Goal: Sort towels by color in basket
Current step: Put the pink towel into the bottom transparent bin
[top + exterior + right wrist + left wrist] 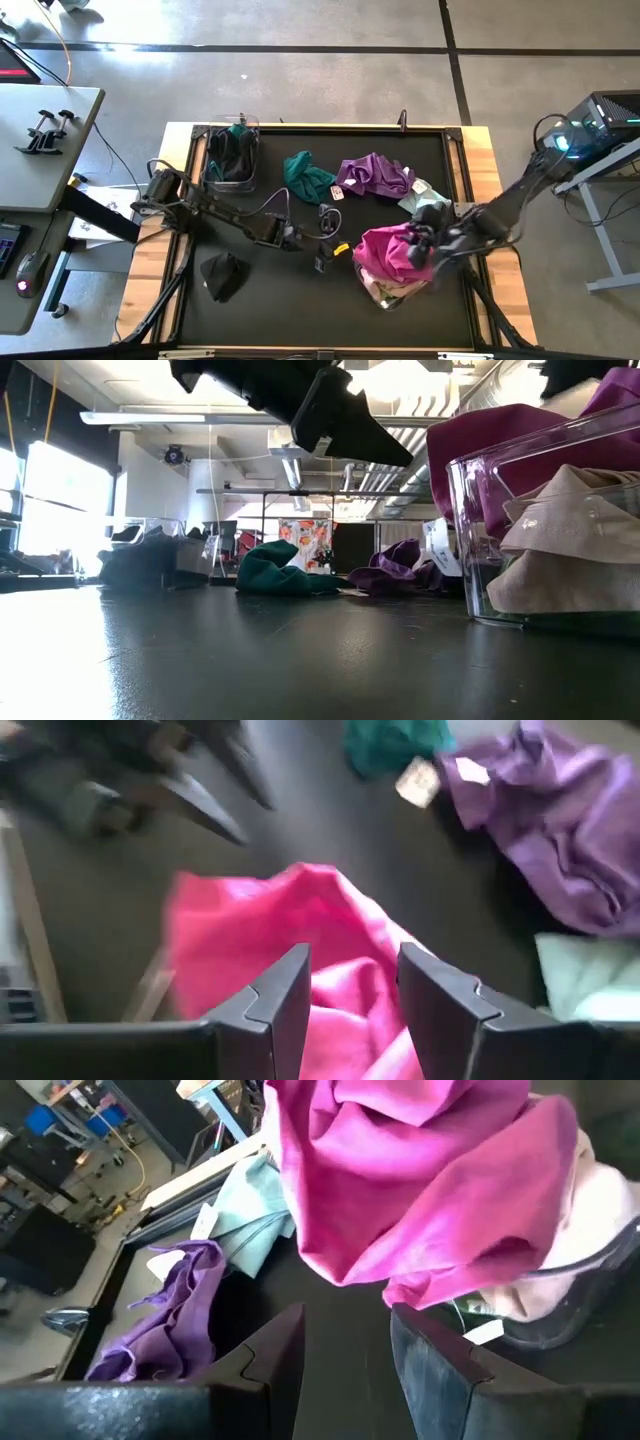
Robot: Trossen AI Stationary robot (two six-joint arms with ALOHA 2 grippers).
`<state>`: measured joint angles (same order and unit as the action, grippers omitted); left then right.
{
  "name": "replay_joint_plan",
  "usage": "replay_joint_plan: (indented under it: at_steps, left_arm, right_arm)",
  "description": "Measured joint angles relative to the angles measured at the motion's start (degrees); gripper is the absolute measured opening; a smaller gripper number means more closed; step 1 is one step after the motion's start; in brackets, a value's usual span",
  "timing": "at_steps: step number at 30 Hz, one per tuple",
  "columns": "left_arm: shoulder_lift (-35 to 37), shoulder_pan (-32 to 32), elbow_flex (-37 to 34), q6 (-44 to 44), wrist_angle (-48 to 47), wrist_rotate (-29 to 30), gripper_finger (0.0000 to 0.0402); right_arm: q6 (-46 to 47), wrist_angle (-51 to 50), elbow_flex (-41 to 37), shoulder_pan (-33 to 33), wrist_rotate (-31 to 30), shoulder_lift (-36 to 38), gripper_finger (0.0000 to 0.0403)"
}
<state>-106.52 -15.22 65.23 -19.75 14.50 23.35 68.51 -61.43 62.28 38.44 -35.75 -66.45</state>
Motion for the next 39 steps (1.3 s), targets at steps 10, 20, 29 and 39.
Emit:
replay_joint_plan:
  at_steps: [10, 20, 29, 39]
  left_arm:
    - [0.0, 0.0, 0.0, -1.4, -0.5, 1.0, 0.0135]
    - [0.0, 1.0, 0.0, 0.2, -1.4, 1.1, 0.0135]
    - [0.0, 1.0, 0.0, 0.2, -1.4, 1.1, 0.0135]
    - [0.0, 1.0, 0.0, 0.2, -1.4, 1.1, 0.0135]
  right_arm:
    - [-9.1, 16.7, -11.0, -3.2, 24.8, -8.3, 0.0144]
    - [-8.2, 18.0, -13.6, -1.2, 29.0, -17.3, 0.0144]
    - [-11.7, 3.6, -3.1, -2.5, 32.6, -15.5, 0.0144]
    - [-10.3, -3.8, 10.7, -0.9, 17.3, -14.4, 0.0144]
